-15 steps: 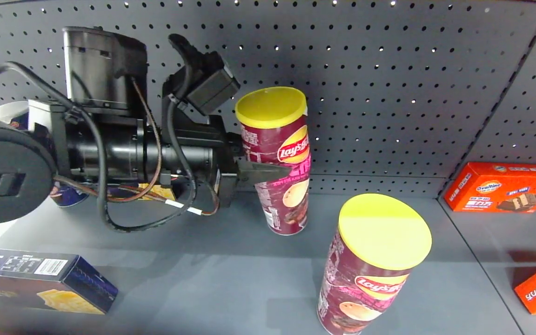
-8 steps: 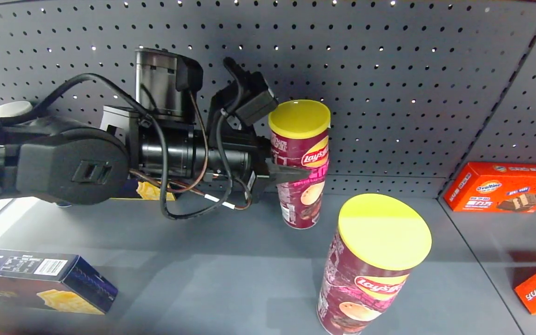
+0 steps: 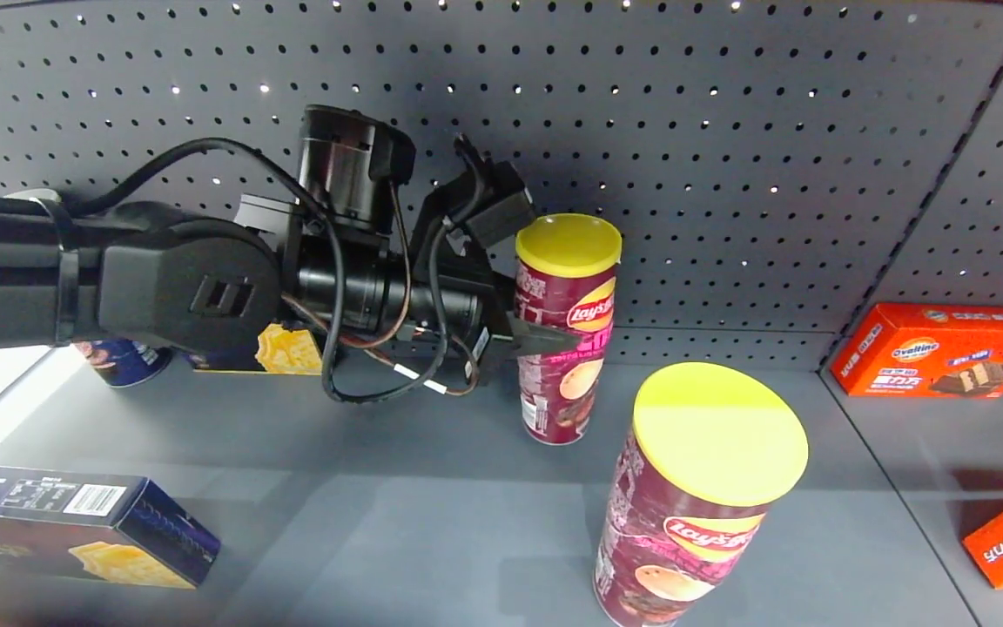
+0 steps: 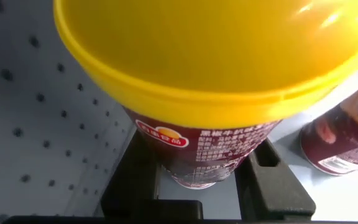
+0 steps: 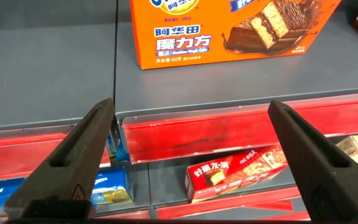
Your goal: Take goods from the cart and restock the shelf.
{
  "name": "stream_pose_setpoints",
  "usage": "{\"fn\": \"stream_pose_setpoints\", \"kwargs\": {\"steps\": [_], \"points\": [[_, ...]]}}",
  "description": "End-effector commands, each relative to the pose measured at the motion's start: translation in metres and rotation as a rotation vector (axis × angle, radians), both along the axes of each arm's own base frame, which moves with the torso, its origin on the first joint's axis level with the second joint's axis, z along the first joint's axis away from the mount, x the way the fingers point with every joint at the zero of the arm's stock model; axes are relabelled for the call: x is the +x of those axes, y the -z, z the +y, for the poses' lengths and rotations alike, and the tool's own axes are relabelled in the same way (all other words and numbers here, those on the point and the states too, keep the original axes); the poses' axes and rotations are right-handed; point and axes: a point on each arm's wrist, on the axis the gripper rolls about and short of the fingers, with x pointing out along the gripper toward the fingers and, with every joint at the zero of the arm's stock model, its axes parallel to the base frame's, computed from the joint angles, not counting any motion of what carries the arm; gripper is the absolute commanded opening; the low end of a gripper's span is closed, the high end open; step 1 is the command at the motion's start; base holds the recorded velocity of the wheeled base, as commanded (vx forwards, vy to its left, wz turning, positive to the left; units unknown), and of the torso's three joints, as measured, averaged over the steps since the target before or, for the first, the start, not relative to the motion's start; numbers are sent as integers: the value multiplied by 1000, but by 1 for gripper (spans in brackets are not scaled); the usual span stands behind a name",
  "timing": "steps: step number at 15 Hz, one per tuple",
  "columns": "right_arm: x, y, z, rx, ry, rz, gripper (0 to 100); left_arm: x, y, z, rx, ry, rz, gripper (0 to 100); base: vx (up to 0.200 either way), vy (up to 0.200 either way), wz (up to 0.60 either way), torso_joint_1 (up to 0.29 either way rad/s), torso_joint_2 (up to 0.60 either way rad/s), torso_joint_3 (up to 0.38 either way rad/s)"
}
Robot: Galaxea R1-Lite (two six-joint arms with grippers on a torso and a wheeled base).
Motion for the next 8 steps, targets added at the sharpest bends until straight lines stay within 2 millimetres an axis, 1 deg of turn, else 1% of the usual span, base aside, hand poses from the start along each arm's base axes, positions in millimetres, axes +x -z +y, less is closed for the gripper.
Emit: {"fn": "stream_pose_setpoints", "kwargs": {"steps": [1,3,8], "points": [[0,0,0,0,-1,2,100,2,-6,-3,-2,5,-6,0,0,0,0,0,0,0],[0,0,0,0,-1,2,100,3,-5,-5,0,8,-2,0,0,0,0,0,0,0],[0,0,0,0,-1,2,100,7,2,-20,5,36,5,0,0,0,0,0,0,0]]}}
